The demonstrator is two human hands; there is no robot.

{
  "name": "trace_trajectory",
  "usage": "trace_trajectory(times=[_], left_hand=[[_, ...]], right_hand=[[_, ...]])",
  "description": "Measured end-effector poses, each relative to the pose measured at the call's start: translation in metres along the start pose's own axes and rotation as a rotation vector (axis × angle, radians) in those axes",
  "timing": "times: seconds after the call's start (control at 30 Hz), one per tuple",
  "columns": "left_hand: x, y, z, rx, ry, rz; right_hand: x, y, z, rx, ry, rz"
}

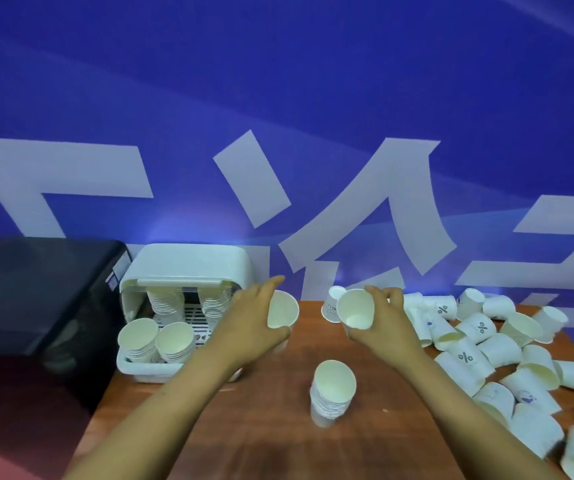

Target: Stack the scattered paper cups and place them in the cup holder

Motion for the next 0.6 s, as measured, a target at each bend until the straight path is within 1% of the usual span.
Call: trace_trajectory(times=[0.1, 0.27, 0.4, 0.6], left_hand=[[0.005, -0.052, 0.032, -0.002, 0.015, 0.016], [0.017, -0.115, 0.064, -0.03, -0.026, 0.042], [0.019, -0.146, 0.086, -0.018, -0.038, 0.068], [0.018, -0.18, 0.106, 0.022, -0.022, 0.14]], right_hand=[[0.0, -0.046, -0.025, -0.015, 0.006, 0.026], [0.009, -0.111, -0.071, -0.012, -0.037, 0.057], [0.01, -0.143, -0.098, -0.04, -0.085, 0.065], [0.004, -0.171, -0.127, -0.087, -0.15, 0.102]])
Point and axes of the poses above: each hand's wrist, its own x-axis away from the middle knuckle, its own z-axis out of the back of the hand, y = z × x, the point moved 2 cm from there along -x, towards the middle knuckle, and after that the axes turned 8 degrees about z, right-handed, at the moved point
